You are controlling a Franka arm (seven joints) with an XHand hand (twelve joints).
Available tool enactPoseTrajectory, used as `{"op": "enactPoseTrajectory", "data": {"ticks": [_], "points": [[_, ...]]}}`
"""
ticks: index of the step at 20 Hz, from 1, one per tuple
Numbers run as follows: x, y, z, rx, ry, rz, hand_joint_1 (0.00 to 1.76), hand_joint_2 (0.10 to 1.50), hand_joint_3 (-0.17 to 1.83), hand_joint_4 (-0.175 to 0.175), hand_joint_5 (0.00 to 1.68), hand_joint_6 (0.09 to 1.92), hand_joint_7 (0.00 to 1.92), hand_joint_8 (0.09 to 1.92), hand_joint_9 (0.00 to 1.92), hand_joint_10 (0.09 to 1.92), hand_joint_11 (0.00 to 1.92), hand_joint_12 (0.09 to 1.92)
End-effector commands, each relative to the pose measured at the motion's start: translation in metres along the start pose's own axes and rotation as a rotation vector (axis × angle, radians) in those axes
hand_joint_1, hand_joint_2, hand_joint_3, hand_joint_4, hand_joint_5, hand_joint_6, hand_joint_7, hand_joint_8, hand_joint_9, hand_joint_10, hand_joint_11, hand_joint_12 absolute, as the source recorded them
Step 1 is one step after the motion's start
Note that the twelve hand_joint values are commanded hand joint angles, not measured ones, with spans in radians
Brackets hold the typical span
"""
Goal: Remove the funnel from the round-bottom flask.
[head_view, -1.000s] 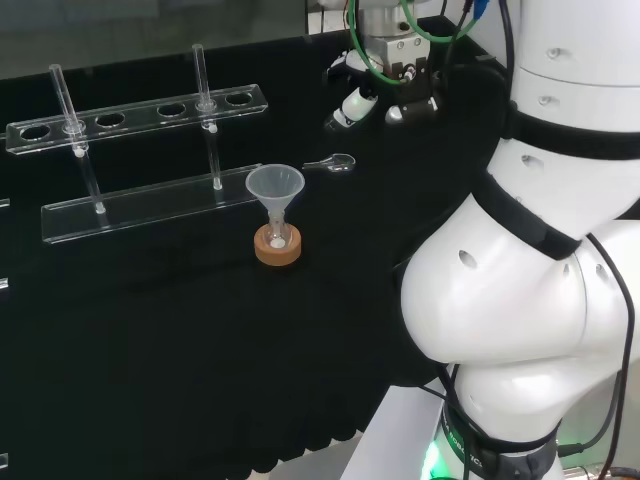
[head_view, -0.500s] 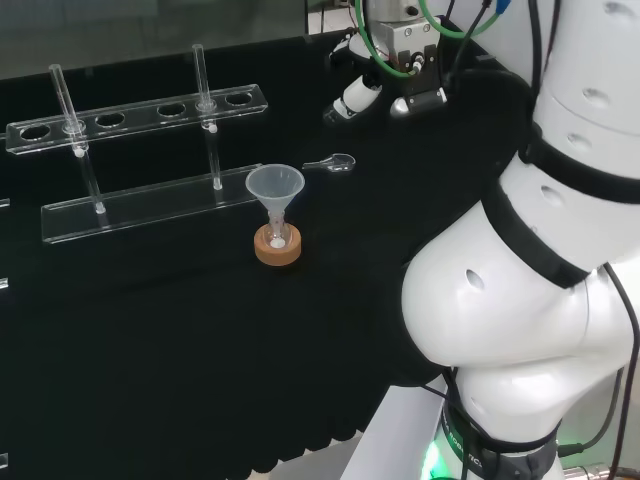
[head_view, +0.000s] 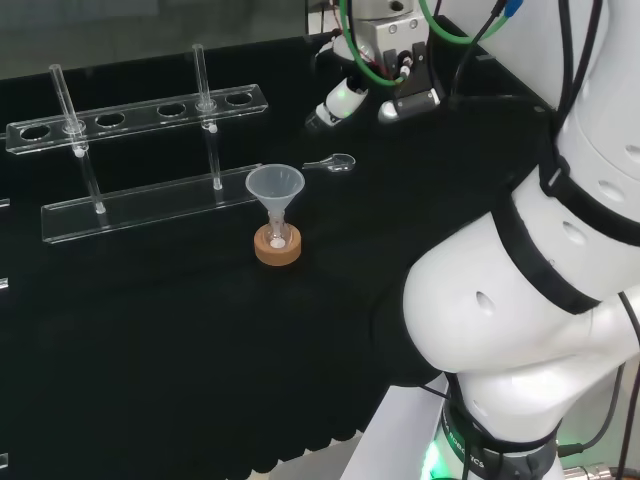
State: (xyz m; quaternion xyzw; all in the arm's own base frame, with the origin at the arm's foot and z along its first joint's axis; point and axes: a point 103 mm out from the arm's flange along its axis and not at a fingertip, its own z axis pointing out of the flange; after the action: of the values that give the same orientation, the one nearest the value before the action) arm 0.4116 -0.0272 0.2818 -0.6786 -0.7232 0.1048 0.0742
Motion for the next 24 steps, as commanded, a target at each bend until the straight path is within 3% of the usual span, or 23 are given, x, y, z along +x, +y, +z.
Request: {"op": "enactPoseTrajectory", "data": {"ticks": [1,7,24], "points": [[0.054,-0.033,-0.001,0.081,-0.027,-0.014,0.58,0.7,0.26,0.003,0.21,0.09,0.0,0.5,0.24,0.68,0.23,1.45],[0.089,-0.038,0.003,0.121,-0.022,-0.045,0.57,0.7,0.24,0.0,0.15,0.09,0.0,0.37,0.16,0.73,0.26,1.48],[0.107,-0.021,0.045,0.225,-0.08,-0.052,0.59,0.69,0.2,-0.003,0.11,0.09,0.0,0.23,0.08,0.79,0.28,1.5]]}}
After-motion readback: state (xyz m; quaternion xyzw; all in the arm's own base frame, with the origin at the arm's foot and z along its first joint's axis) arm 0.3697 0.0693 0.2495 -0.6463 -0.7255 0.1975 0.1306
